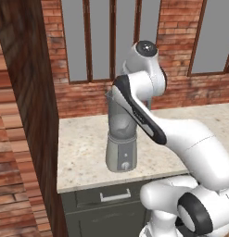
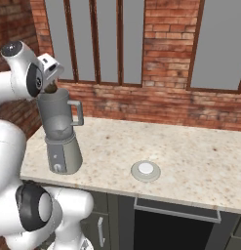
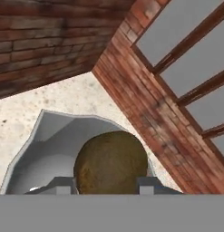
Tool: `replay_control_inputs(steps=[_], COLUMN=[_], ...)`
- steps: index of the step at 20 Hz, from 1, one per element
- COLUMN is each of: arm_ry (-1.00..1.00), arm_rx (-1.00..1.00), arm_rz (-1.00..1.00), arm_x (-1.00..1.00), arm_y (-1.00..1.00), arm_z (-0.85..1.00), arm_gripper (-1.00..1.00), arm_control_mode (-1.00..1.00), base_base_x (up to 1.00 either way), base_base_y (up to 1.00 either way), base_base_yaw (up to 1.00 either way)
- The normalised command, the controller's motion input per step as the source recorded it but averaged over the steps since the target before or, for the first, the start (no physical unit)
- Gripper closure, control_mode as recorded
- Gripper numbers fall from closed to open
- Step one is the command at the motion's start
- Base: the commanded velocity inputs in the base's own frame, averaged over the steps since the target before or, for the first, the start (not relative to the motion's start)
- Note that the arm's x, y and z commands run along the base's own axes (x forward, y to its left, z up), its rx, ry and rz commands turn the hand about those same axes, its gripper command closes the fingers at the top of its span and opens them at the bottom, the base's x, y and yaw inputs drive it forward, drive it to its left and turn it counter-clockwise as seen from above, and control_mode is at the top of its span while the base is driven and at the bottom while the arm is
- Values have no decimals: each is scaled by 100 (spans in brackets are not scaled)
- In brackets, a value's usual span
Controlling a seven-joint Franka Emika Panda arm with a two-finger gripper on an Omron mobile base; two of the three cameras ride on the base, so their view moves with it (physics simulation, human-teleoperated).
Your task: Open the blender lid, put the kiwi in the blender, close the lid, and start the blender.
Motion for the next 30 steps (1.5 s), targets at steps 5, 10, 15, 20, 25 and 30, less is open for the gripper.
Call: replay_control_inputs(steps=[5,10,15,20,25,30], arm_ry=[34,21,16,7,-1,-16], arm_rx=[-7,-4,-3,-1,0,0], arm_rz=[0,0,0,0,0,0], arm_x=[22,0,0,0,-4,-27], arm_y=[0,0,0,0,-3,-20], arm_z=[-34,-54,-65,-43,-1,46], arm_gripper=[100,100,-100,-100,-100,-100], arm_control_mode=[-100,-100,-100,-100,-100,-100], base_base_x=[0,0,0,0,0,0], base_base_y=[0,0,0,0,0,0], base_base_yaw=[0,0,0,0,0,0])
